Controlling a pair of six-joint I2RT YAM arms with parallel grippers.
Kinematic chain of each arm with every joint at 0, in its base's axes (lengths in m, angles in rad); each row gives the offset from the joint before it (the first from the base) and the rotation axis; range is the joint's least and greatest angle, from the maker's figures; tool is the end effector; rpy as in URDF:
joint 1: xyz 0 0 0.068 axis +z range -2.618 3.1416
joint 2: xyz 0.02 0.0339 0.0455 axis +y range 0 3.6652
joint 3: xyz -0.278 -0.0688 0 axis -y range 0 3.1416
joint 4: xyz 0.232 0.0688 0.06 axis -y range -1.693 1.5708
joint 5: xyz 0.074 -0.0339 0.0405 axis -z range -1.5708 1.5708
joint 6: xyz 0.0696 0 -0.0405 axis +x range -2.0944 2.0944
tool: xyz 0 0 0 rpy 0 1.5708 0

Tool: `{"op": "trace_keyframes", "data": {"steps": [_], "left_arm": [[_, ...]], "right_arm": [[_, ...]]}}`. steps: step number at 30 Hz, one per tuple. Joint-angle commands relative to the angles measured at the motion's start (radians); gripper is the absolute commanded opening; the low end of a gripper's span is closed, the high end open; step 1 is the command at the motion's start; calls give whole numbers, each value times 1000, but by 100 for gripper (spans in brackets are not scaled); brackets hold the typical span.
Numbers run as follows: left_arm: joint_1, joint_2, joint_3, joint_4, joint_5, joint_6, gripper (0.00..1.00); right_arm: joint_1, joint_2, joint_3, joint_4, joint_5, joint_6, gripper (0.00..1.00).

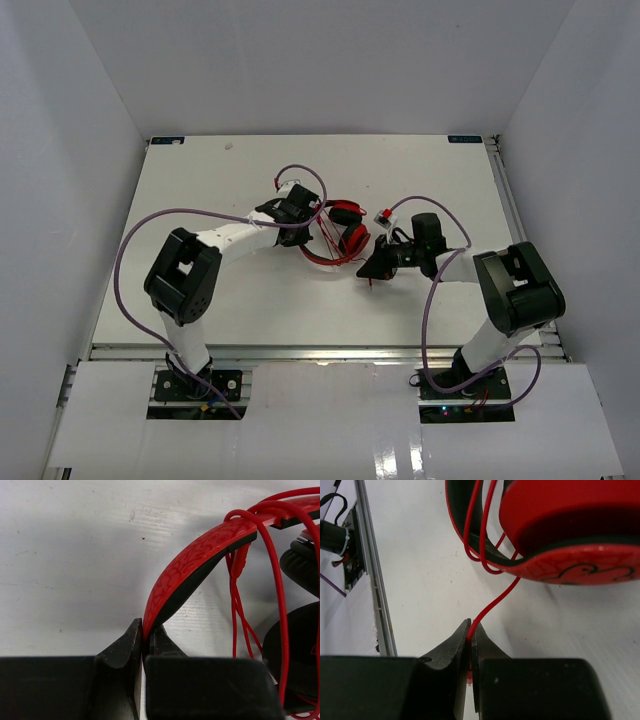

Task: Wrap the headphones

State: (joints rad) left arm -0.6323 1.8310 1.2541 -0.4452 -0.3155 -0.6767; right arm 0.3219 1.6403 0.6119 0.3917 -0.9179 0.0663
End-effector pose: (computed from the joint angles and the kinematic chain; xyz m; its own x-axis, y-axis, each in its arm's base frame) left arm 0.3288 -0.2141 0.1863 -0.8067 -0.1470 -0.5724 -0.0948 0.9882 -0.1202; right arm 0.2708 0.1486 0.1540 -0.6156 -0.1629 -0.7710 -0.7590 0.3859 0.5245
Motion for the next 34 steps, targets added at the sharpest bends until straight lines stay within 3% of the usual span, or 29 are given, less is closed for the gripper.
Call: {"op": "trace_keyframes", "data": {"steps": [1, 4, 6, 7, 8, 10, 13, 17, 21, 27, 34], "left_arm": [[-6, 45, 65, 5, 55, 16, 0], [-6, 91, 79, -6, 102, 34, 0], [-6, 104, 88, -12, 121, 37, 8], [-6, 106, 92, -14, 128, 38, 16], [-6, 101, 93, -15, 132, 40, 32], [-6, 76, 96, -20, 125, 56, 54], [-6, 9, 74, -20, 107, 88, 72], [-4, -147, 23, -6, 119, 168, 84], [-6, -366, -127, 78, 189, 226, 93], [-4, -676, -405, 260, 335, 258, 97], [-4, -975, -671, 433, 485, 182, 97]], "right_arm": [[3, 49, 77, -82, 37, -98, 10], [3, 74, 103, -128, 41, -124, 15], [2, 63, 110, -158, 41, -142, 22], [2, 56, 114, -171, 41, -150, 26], [1, 49, 122, -184, 44, -158, 33], [-8, 23, 143, -247, 51, -190, 45], [-31, -19, 181, -397, 79, -277, 61], [-66, -152, 184, -536, 185, -404, 89], [-84, -310, 158, -599, 410, -428, 90], [-99, -563, 123, -529, 760, -287, 90], [-99, -721, 46, -438, 883, -165, 90]]}}
